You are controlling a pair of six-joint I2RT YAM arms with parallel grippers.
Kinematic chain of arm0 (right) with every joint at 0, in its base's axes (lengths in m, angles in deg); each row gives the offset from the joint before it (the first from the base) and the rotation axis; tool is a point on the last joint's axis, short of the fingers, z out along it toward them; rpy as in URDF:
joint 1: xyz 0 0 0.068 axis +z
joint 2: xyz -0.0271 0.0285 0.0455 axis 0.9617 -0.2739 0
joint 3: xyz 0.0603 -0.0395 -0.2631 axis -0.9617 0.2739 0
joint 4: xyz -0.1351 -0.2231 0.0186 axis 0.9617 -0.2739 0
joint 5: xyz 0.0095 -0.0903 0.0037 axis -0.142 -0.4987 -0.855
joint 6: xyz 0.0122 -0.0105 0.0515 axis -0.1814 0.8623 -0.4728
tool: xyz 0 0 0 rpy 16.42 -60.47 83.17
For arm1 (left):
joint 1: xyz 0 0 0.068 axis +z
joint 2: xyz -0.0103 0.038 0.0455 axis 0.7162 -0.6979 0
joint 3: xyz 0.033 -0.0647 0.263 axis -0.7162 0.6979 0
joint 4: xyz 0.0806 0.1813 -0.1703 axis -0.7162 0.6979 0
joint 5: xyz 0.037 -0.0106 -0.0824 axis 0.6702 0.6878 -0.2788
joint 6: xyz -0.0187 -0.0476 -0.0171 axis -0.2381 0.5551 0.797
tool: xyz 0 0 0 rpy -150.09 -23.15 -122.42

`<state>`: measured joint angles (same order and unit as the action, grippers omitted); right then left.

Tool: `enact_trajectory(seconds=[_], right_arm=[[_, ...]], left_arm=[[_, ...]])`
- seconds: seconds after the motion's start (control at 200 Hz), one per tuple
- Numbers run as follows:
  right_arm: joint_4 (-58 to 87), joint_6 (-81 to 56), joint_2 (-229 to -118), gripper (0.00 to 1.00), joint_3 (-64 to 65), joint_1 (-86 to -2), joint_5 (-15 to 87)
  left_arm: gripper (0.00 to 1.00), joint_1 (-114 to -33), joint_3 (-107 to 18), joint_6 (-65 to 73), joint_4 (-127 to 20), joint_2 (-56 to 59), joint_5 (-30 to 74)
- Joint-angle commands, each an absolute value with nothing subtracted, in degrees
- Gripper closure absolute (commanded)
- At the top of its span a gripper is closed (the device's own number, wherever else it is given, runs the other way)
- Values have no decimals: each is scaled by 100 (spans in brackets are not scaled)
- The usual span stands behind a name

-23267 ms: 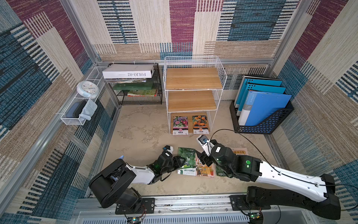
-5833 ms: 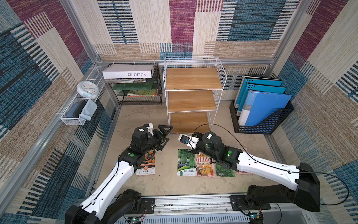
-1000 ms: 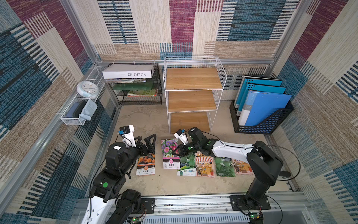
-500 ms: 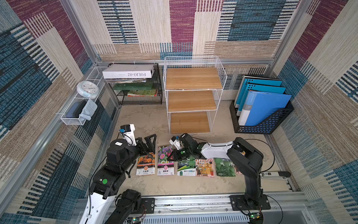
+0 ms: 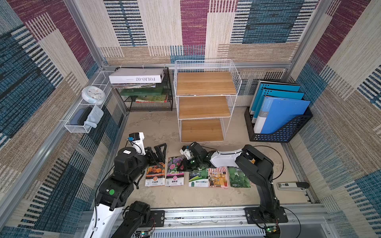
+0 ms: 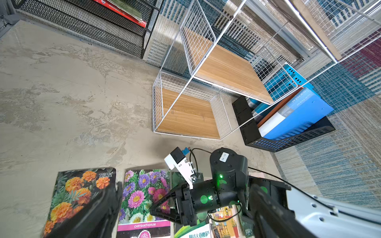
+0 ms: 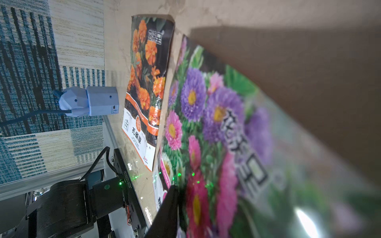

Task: Take the seed bag off the shelf
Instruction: Place the seed packet at the center of the board.

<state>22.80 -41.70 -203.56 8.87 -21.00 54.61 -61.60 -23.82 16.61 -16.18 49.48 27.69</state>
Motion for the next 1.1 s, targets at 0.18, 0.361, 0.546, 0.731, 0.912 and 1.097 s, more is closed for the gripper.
enact_trajectory(seconds=[0.18,0.361,0.546,0.731,0.912,1.097], right_arm=[[1567,-3986,-20314,62,701,-2092,5143],[1061,-3871,-20273,56,516,-2084,4847],[485,-3775,-20173,50,340,-2066,4405],[132,-3725,-20023,48,342,-2055,4011],[-54,-3624,-19713,47,336,-2032,3701],[-524,-3339,-19074,46,51,-2022,3095]], left_arm=[[0,-6157,-2403,1602,-1652,4986,2701],[1,-6154,-2404,1601,-1639,5010,2704],[1,-6157,-2387,1623,-1656,5033,2675],[1,-6154,-2365,1631,-1695,5045,2622],[1,-6161,-2153,1697,-1852,5056,2621],[1,-6157,-1508,1817,-2467,4967,3145]])
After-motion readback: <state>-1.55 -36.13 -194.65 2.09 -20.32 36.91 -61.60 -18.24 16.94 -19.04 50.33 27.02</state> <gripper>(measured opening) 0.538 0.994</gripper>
